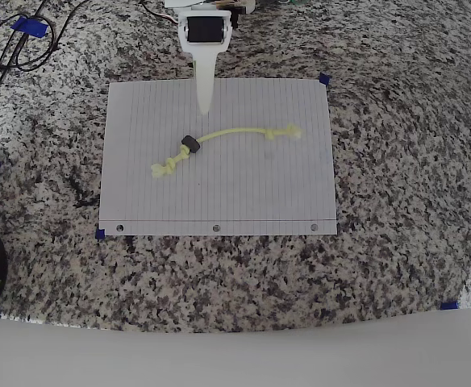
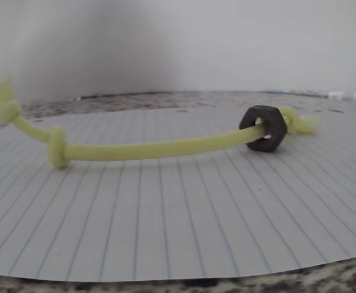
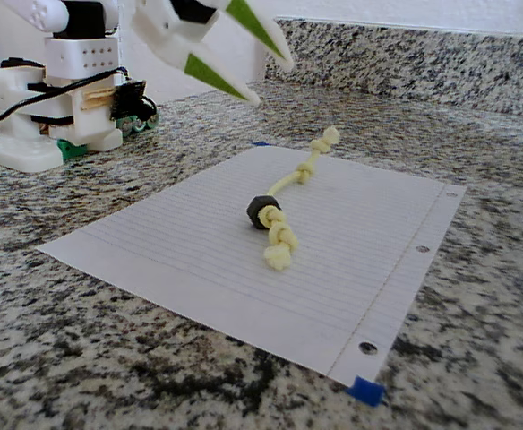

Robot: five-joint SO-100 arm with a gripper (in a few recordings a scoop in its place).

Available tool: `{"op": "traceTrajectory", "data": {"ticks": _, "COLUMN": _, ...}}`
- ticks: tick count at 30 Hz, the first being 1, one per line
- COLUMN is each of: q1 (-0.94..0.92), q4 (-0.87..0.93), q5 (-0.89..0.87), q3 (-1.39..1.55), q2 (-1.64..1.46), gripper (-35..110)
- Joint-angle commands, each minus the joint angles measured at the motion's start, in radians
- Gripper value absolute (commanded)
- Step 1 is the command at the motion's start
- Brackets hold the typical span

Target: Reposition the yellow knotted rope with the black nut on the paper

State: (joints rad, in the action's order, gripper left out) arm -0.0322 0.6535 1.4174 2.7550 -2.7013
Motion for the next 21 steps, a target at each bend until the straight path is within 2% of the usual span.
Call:
{"op": "traceTrajectory", "data": {"ticks": 1, "q1": -0.023, "q4": 0.071, "q5": -0.008, "q3": -0.190, "q2": 0.225, "gripper": 43}}
{"op": "traceTrajectory", "data": {"ticks": 14, "q1": -0.054, "q4": 0.074, "q5": -0.037, "q3": -0.436, "q2": 0.696, "gripper": 43}}
{"op": "traceTrajectory", "data": {"ticks": 21, "q1": -0.064, "q4": 0.161, "q5": -0.071, "q3": -0.638, "q2": 0.923, "gripper": 43}}
